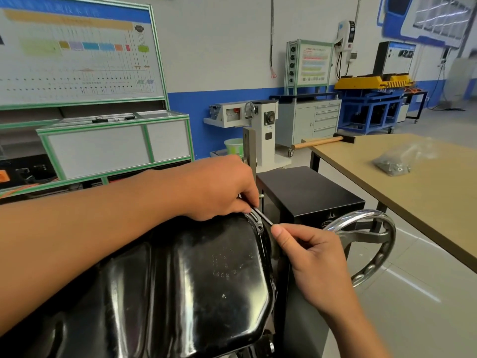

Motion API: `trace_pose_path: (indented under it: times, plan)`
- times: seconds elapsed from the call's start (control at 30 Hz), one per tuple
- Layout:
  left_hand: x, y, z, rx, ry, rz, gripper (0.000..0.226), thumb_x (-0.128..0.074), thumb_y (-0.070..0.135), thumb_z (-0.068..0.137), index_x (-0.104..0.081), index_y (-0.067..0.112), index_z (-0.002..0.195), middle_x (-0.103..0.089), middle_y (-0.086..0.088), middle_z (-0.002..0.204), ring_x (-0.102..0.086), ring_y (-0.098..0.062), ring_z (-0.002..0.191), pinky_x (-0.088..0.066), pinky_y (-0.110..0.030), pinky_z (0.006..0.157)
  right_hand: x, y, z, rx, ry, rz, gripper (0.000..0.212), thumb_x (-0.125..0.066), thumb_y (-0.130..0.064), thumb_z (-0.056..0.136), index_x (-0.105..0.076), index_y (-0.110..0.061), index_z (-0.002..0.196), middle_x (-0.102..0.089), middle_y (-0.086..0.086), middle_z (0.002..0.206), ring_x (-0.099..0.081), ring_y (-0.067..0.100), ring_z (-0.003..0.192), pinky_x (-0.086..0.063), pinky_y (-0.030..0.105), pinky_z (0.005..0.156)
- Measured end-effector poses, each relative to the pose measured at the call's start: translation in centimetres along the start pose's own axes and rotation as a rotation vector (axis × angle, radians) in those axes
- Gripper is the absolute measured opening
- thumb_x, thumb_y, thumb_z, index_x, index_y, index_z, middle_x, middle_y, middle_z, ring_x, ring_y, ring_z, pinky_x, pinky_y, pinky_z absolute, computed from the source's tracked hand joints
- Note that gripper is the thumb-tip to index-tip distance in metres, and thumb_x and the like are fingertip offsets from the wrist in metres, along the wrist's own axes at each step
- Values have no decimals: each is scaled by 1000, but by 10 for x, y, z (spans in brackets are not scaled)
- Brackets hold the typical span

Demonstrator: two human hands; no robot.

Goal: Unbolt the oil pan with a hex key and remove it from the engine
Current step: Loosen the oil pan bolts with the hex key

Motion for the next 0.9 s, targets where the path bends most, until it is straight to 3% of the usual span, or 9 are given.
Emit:
trace_pose_path:
  times: [0.07, 0.13, 0.27, 0.37, 0.47, 0.6, 0.8, 0.9]
  plan:
    - [0, 2, 1, -31, -31, 92, 21, -65, 30, 93, -74, 32, 112, -74, 17, 104, -63, -4, 94, -55, -37, 85, -3, 1, -4, -20, -57, -1, 19, -64, -37, 91, -81, -30, 83, -68, 13, 65, -54, 8, 62, -44, 19, 58]
    - [0, 2, 1, -50, -51, 154, 22, -63, 30, 95, -73, 33, 114, -73, 17, 105, -60, -5, 98, -54, -39, 85, -8, 0, -8, -27, -75, 15, 21, -64, -28, 95, -82, -30, 85, -71, -5, 65, -58, 1, 60, -44, 12, 58]
    - [1, 3, 1, -52, -68, 165, 23, -62, 30, 95, -72, 33, 115, -73, 16, 106, -60, -5, 99, -53, -37, 87, -9, -2, -10, -33, -53, -46, 24, -62, -22, 99, -81, -26, 85, -74, -7, 70, -64, -1, 63, -45, 10, 59]
    - [4, 0, 3, -22, -70, 64, 21, -67, 28, 93, -75, 31, 112, -73, 18, 104, -62, 2, 92, -53, -26, 85, -5, -6, -6, 8, -48, -131, 22, -62, -22, 99, -80, -22, 86, -67, -11, 62, -57, -1, 56, -42, 13, 55]
    - [4, -6, 4, 9, -78, -27, 20, -70, 30, 90, -75, 31, 110, -68, 29, 102, -56, 17, 84, -44, -6, 80, 3, -9, 2, 96, -117, -310, 26, -61, -24, 100, -75, -19, 79, -65, 2, 65, -58, 15, 61, -46, 30, 58]
    - [1, -7, 5, -1, -72, -44, 20, -68, 36, 91, -75, 32, 110, -69, 28, 102, -57, 10, 94, -48, -12, 80, 19, -16, 19, 131, -225, -459, 33, -61, -24, 100, -68, -14, 70, -52, -8, 54, -45, 8, 52, -36, 19, 51]
    - [1, -3, 3, 20, -31, -69, 20, -64, 40, 93, -76, 31, 108, -73, 23, 100, -63, 3, 85, -54, -26, 78, 37, -47, 62, 103, -497, -642, 17, -63, -29, 98, -76, -31, 87, -55, -32, 55, -53, -9, 56, -39, 6, 60]
    - [-2, -3, 4, 41, -13, -82, 18, -67, 37, 92, -77, 29, 105, -72, 22, 97, -60, 8, 75, -48, -17, 71, 40, -56, 79, 117, -663, -634, 34, -62, -25, 99, -63, -42, 69, -55, -31, 54, -54, -8, 56, -39, 6, 60]
Point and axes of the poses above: each hand's wrist, its own z-axis towards the middle knuckle, its own x-axis out of the back of the hand, y = z × x, the point moved 1 cm from there along z, towards the middle knuckle
